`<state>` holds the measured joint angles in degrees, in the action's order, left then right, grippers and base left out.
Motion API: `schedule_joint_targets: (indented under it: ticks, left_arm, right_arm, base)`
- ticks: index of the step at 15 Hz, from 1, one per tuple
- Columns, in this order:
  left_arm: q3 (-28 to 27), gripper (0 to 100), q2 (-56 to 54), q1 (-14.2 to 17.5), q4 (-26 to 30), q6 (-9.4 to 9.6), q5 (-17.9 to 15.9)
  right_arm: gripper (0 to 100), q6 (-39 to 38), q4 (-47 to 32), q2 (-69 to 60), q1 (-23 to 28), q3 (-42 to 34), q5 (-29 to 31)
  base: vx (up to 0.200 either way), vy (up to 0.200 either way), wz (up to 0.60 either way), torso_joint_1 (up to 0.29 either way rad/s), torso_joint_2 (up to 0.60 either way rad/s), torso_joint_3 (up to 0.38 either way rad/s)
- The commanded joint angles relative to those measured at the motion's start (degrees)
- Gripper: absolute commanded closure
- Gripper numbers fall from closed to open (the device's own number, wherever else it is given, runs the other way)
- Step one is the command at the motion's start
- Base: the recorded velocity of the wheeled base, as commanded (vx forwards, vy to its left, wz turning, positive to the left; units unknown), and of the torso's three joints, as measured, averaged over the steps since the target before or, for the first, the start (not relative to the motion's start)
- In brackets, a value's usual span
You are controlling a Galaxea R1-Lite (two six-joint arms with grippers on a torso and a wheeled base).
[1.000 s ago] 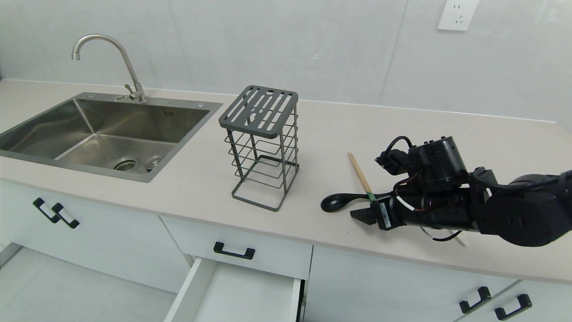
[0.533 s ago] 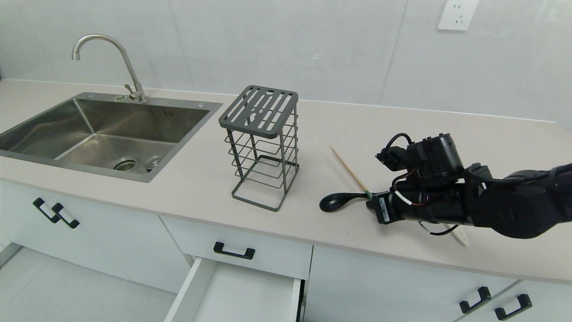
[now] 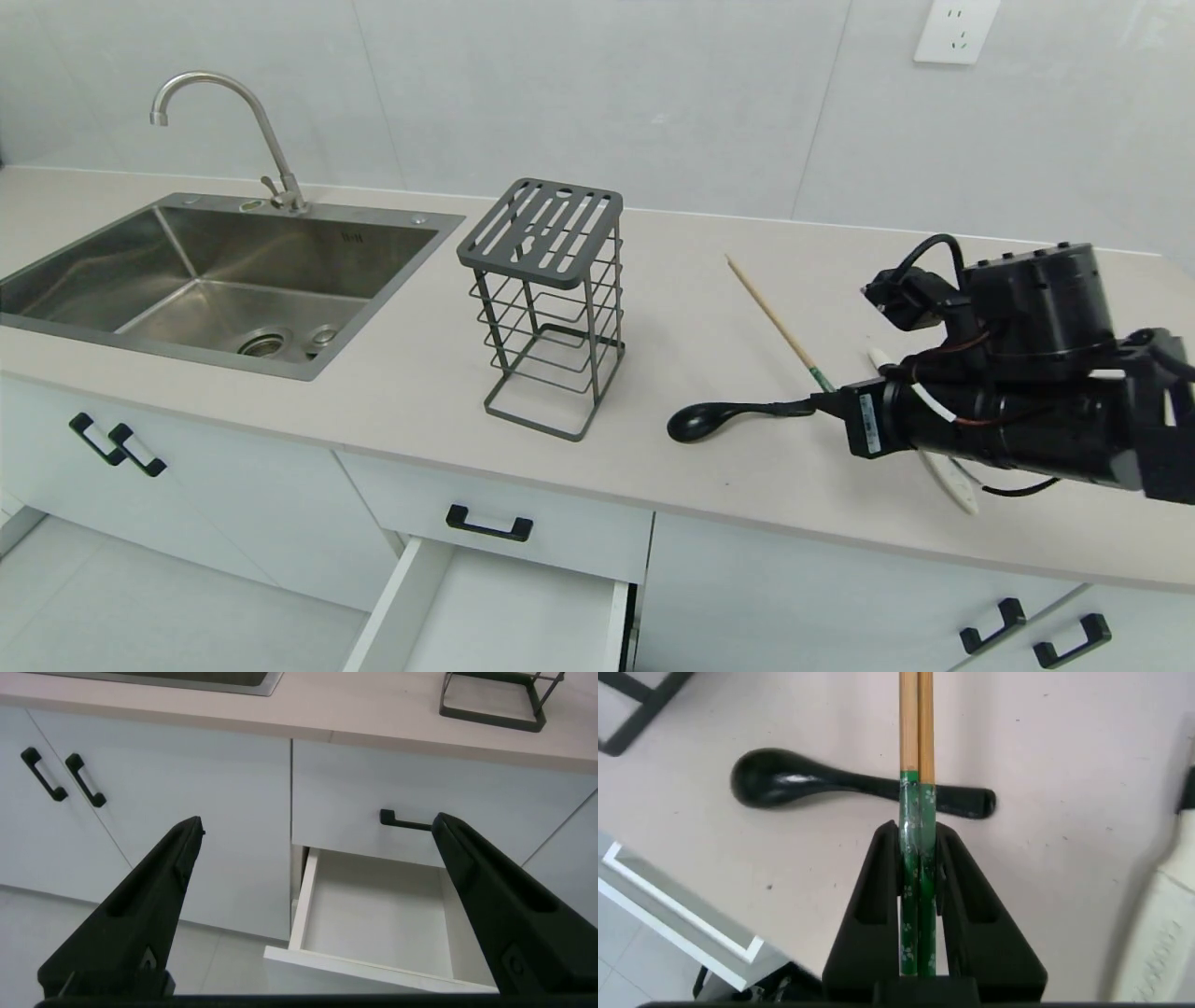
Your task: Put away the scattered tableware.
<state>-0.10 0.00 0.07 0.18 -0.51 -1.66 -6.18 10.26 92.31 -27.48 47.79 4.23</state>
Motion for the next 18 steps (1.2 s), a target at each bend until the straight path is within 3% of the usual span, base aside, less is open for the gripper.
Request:
schedule_joint_targets:
  ticks: [1,7,11,18]
  left_arm:
    - [0.0,0,0.1,0.0,0.0,-0.02,0.0]
    - [0.0,0,0.1,0.0,0.0,-0.02,0.0]
    - [0.0,0,0.1,0.0,0.0,-0.02,0.0]
    - [0.0,0,0.1,0.0,0.0,-0.02,0.0]
  right_arm:
    - [100,0.1,0.2,-9.2,-3.0,-2.8,0.2]
    - [100,0.8,5.6,-11.6,-10.1,-2.9,1.2]
    - [100,6.5,9.9,-11.6,-12.8,-2.6,1.0]
    - [100,7.4,9.8,-7.9,-26.2,0.7,0.7]
  base:
    - [0.0,0.0,0.0,0.0,0.0,0.0]
    - [0.0,0.0,0.0,0.0,0.0,0.0]
    - [0.0,0.0,0.0,0.0,0.0,0.0]
    - [0.0,0.0,0.0,0.0,0.0,0.0]
